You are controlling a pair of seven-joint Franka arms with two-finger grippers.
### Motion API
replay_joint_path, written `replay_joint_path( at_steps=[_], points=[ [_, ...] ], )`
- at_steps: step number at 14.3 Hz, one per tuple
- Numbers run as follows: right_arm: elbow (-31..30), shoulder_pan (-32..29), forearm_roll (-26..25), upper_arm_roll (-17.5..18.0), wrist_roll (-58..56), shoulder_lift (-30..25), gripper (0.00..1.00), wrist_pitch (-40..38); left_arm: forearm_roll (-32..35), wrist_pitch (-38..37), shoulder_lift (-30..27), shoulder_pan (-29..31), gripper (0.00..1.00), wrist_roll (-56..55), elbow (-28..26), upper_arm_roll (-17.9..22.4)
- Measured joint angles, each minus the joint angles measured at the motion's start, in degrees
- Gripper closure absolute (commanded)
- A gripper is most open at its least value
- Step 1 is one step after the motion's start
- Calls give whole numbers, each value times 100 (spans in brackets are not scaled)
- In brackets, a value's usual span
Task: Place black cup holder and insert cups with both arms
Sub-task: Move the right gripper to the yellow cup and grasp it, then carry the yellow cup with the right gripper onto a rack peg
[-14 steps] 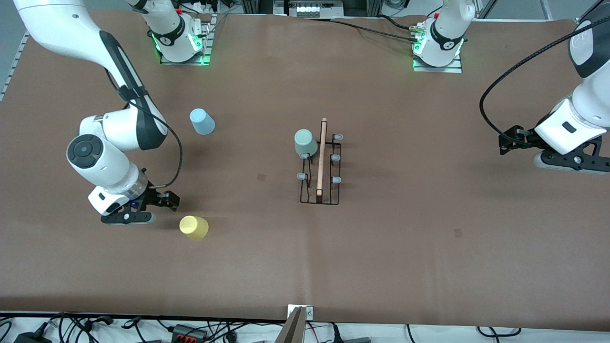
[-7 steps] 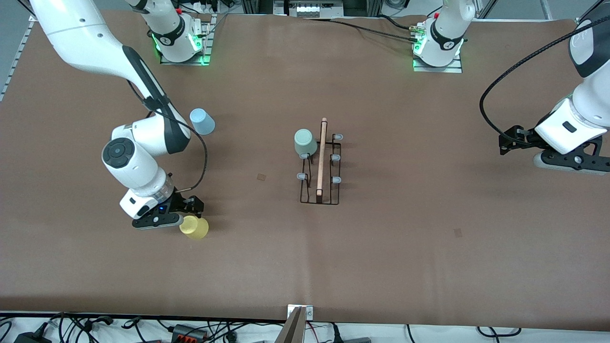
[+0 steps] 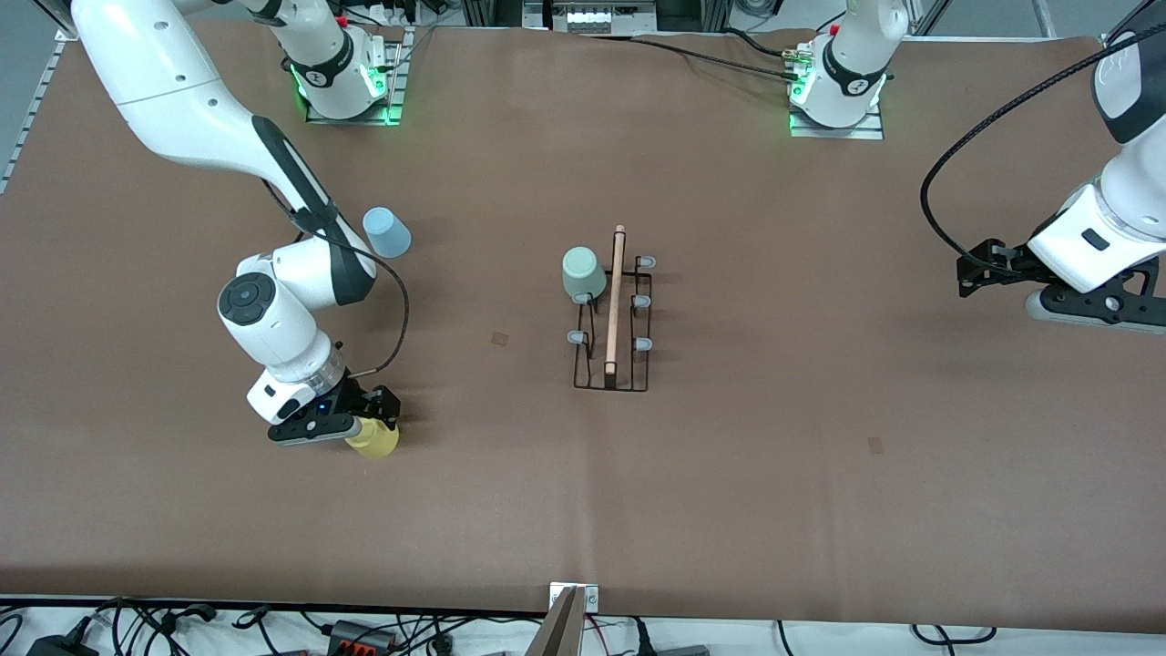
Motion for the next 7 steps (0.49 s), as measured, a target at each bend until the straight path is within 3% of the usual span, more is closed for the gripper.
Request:
replay_joint_path(
  at_steps=[1,3,5,7],
  points=[
    [3,2,-10,-28,-7,30,40,71,0,0,0,0,0,0,21,-2],
    [3,5,-55,-55,-32,52,84,123,0,0,-1,0,0,0,87,-3],
    [14,53,-85,-56,-49,51,96,124,0,0,-1,0,0,0,128,-4],
    [66,132,-111,-58,-50,-6,99,-28,-70,0,0,0,0,0,144,-4]
  ],
)
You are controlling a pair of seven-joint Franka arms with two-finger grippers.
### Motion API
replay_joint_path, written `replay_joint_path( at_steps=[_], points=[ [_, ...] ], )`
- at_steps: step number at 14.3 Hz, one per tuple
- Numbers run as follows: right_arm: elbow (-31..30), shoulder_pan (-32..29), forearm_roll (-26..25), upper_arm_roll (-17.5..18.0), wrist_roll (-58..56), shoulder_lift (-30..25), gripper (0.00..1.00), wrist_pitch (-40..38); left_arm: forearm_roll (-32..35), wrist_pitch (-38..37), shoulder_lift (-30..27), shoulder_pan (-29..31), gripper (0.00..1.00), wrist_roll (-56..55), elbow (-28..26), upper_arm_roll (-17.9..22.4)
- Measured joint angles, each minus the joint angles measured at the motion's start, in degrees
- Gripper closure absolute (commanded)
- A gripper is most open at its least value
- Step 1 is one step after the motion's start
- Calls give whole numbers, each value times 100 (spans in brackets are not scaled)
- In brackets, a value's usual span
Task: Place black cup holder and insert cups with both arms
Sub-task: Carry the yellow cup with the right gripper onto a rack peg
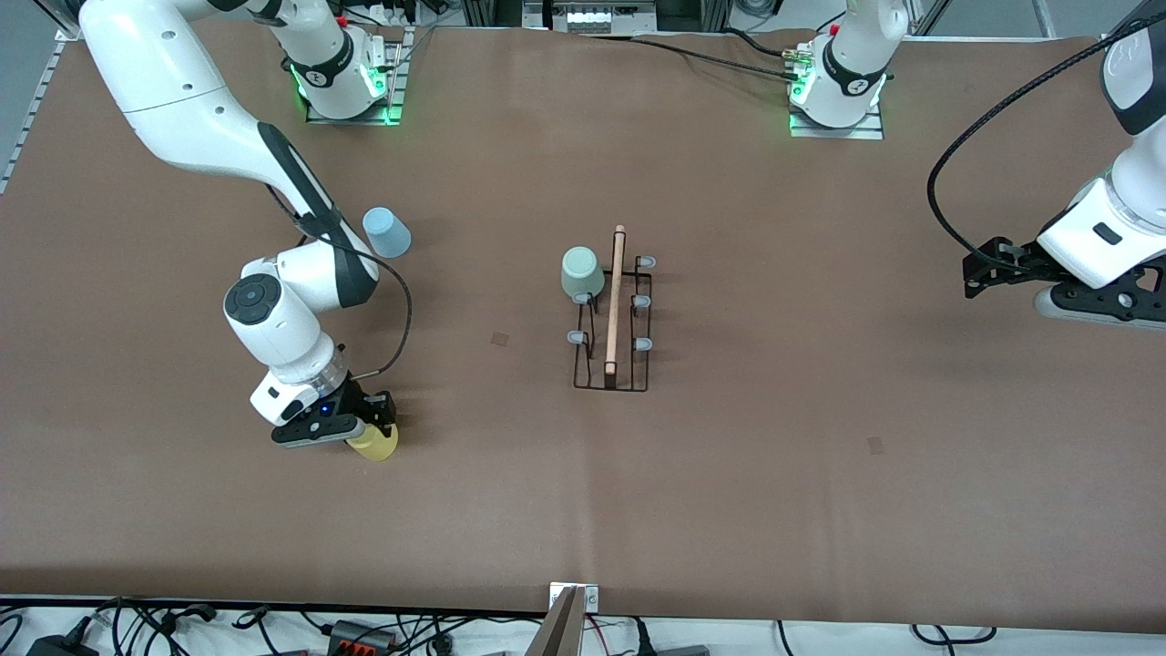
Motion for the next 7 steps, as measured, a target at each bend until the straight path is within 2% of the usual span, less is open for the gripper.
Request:
replay_joint_path(
  at_steps=[2,4,5,7],
  points=[
    [108,197,-1,3,46,-281,99,-694,-54,1,1,1,0,0,56,1],
    [194,503,6,13,440,-820,99,-1606,-55,1,0,1,0,0,148,1],
    [198,710,26,16,837,-1145,99,-2011,-55,1,0,1,0,0,177,1],
    [197,1165,107,39,1956,-1582,99,-2326,-56,-1,0,1,0,0,195,0]
  ],
)
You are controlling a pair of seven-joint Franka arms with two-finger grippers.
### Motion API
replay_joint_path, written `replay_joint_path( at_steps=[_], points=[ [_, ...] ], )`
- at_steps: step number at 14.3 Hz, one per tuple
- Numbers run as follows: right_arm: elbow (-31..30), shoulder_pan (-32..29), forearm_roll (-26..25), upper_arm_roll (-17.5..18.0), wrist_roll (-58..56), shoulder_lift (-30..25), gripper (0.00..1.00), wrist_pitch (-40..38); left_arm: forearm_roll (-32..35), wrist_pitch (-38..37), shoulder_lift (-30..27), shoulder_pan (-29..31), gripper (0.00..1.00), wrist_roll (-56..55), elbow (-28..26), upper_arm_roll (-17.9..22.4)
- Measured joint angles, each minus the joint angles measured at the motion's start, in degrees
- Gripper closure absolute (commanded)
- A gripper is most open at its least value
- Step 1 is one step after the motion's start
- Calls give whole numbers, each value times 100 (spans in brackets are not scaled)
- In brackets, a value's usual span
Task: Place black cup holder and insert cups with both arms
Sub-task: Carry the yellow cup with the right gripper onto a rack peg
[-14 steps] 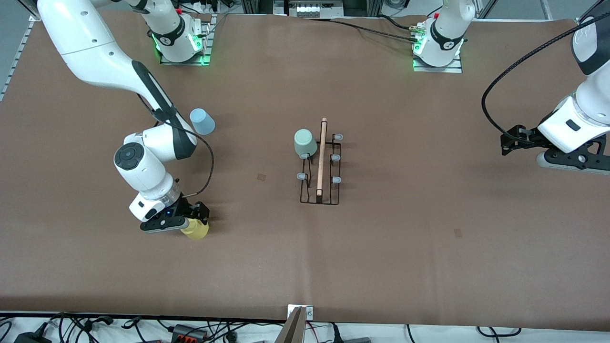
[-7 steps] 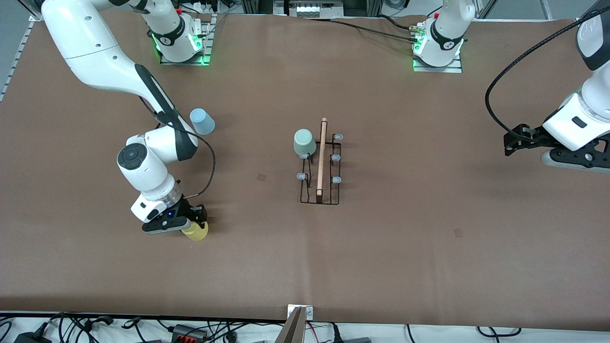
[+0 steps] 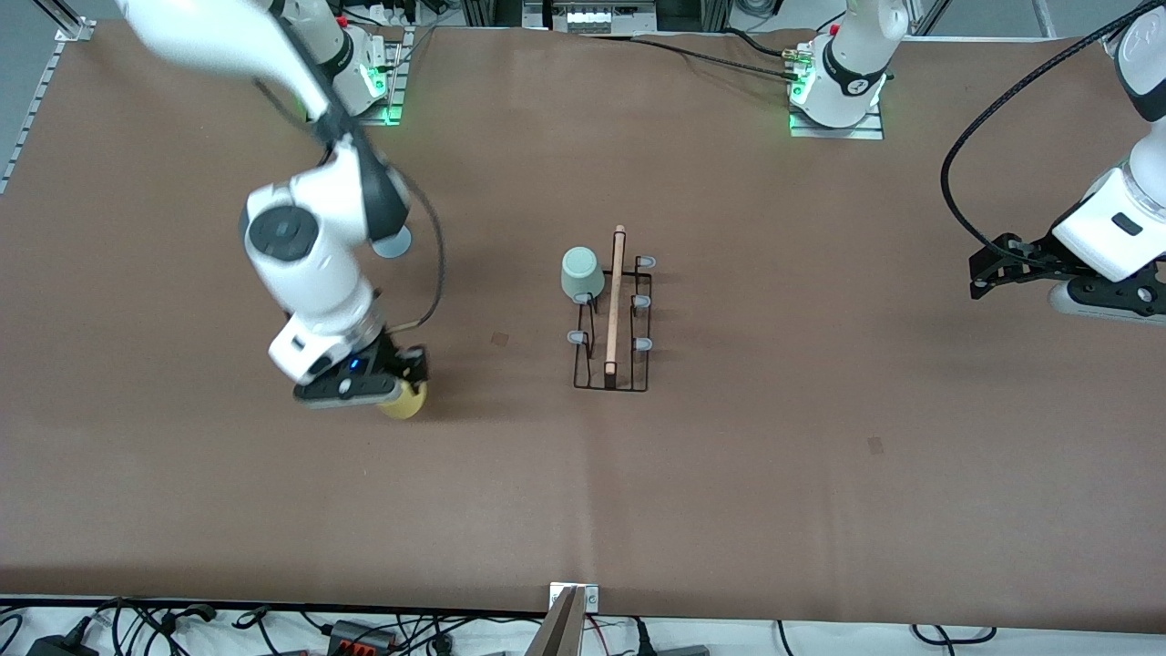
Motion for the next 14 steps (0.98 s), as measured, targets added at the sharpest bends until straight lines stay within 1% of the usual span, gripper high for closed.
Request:
replay_joint_path(
  at_steps=[2,4,5,9,11,14],
  points=[
    [61,669,9,5,1129,-131,99,-46,0,0,0,-3,0,0,1,-7],
    [157,1240,10,1,1961,-64,98,-72,-1,0,0,-4,0,0,2,-17],
    [239,1417,10,-2,2251,2,98,-135,-1,0,0,-4,0,0,3,-19],
    [628,1715,45,-7,2732,386,97,-292,-1,-3,0,-4,0,0,7,-20],
    [724,1771,45,-10,2768,574,97,-251,-1,-3,0,-4,0,0,10,-22],
    [908,1789,46,-11,2769,709,96,-152,-1,-5,-1,-2,0,0,28,-22]
  ],
)
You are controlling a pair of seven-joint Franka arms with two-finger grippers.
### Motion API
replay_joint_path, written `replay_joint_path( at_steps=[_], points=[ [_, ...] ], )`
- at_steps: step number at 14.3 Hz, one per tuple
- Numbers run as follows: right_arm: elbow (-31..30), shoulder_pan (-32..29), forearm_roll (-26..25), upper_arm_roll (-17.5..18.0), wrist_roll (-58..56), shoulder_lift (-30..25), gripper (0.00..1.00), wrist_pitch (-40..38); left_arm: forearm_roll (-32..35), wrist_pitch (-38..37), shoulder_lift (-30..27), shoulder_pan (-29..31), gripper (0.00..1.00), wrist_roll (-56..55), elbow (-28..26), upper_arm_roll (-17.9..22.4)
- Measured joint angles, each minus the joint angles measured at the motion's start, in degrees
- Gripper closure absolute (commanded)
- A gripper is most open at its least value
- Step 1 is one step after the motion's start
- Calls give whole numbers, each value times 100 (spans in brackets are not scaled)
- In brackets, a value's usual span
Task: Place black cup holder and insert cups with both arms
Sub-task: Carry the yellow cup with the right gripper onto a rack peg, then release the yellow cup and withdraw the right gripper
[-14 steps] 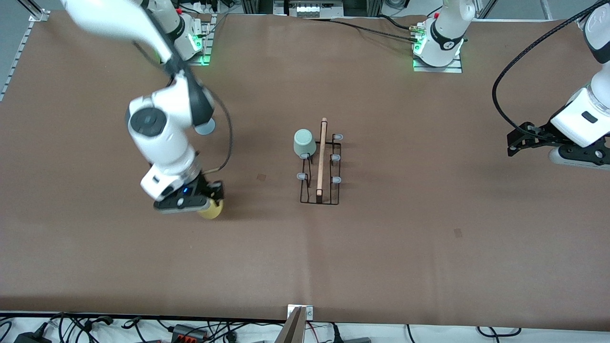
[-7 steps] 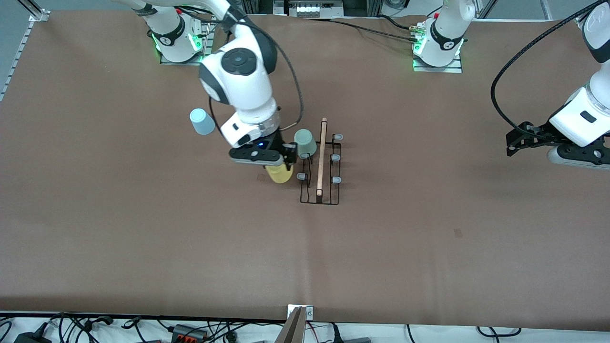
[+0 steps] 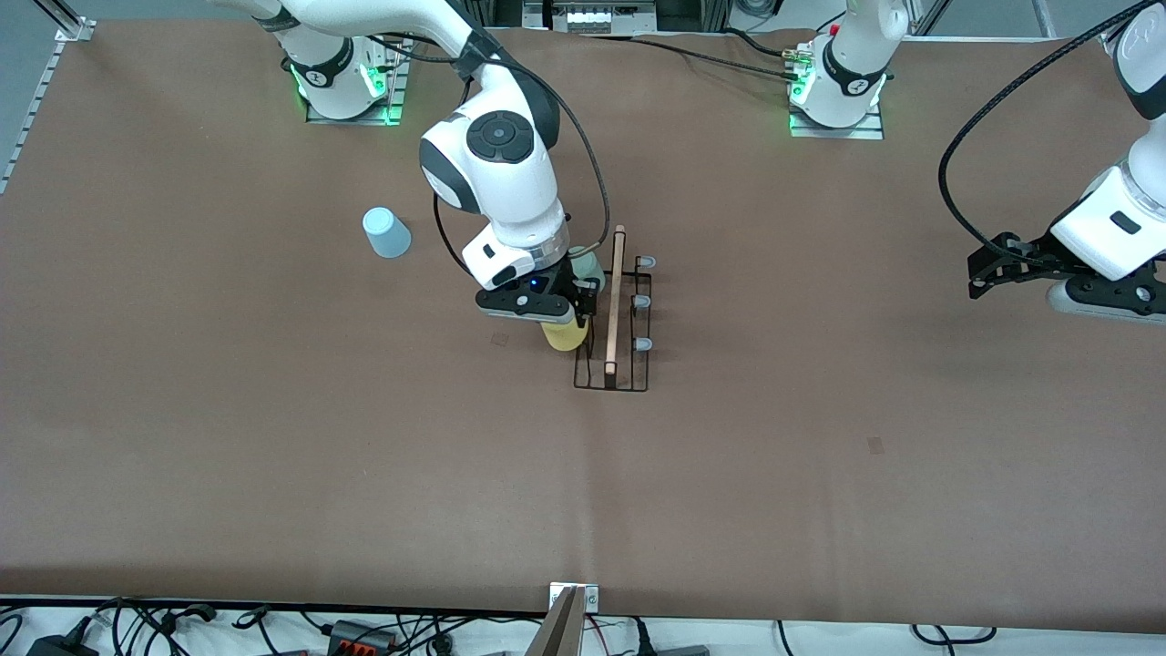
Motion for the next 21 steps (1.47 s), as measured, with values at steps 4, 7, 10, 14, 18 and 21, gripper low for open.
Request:
replay_joint_path(
  at_steps=[4,7,10,14,18,21],
  points=[
    [211,140,0,0,2,248,55,180,0,-1,-2,2,0,0,28,3],
    [233,178,0,-17,4,412,0,337,0,-1,-3,-9,0,0,32,-6],
    [264,180,-4,-49,-4,456,0,349,0,-1,-11,-28,0,0,37,-32],
    [432,-15,-13,-165,-139,189,0,-319,0,-70,-25,-15,0,0,39,-29],
    [209,-1092,20,-173,-1405,-946,0,-1731,0,-211,-25,20,0,0,39,38],
    [-104,-2160,445,-171,-2298,-1846,0,-2534,-4,-557,-25,22,0,-1,38,27]
  ],
)
